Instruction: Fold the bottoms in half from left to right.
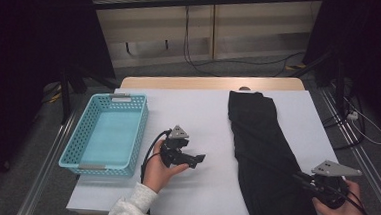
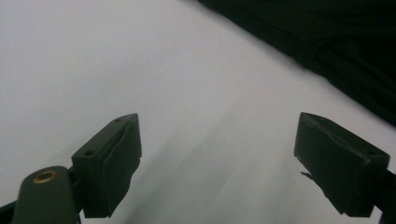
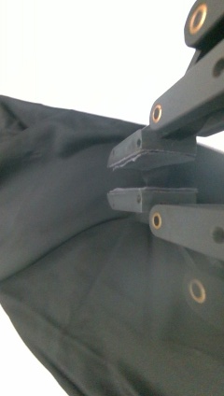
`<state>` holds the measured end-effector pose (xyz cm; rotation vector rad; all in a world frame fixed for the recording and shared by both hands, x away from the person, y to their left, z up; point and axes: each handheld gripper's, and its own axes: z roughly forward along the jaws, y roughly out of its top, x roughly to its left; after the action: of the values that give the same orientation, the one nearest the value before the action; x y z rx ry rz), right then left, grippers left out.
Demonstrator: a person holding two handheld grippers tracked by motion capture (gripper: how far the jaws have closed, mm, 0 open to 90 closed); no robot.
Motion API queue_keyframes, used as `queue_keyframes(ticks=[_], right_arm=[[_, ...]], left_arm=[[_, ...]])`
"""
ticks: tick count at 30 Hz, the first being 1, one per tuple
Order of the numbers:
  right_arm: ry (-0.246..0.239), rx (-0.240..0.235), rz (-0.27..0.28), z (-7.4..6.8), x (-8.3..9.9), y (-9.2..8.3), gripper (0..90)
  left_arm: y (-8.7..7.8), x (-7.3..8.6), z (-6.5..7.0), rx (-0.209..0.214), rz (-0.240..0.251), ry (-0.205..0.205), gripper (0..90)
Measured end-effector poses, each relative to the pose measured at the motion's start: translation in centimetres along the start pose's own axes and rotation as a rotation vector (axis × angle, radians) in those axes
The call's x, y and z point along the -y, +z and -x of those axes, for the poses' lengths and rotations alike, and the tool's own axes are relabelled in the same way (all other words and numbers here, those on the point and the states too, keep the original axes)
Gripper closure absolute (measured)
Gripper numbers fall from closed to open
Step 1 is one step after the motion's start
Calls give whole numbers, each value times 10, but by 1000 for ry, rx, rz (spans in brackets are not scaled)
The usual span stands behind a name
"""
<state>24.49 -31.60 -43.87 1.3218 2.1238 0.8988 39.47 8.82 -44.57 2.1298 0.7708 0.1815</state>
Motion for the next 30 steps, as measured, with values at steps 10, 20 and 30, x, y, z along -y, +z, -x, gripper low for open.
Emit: queue_keyframes(ticks=[10, 20, 30], right_arm=[[15, 15, 35, -2, -24, 19, 541], [33, 48, 57, 1, -59, 41, 352], [73, 7, 67, -5, -82, 75, 270]], left_arm=[[-7, 4, -5, -18, 1, -7, 144], [-8, 5, -7, -19, 0, -11, 142], [-11, 6, -10, -28, 2, -14, 134]])
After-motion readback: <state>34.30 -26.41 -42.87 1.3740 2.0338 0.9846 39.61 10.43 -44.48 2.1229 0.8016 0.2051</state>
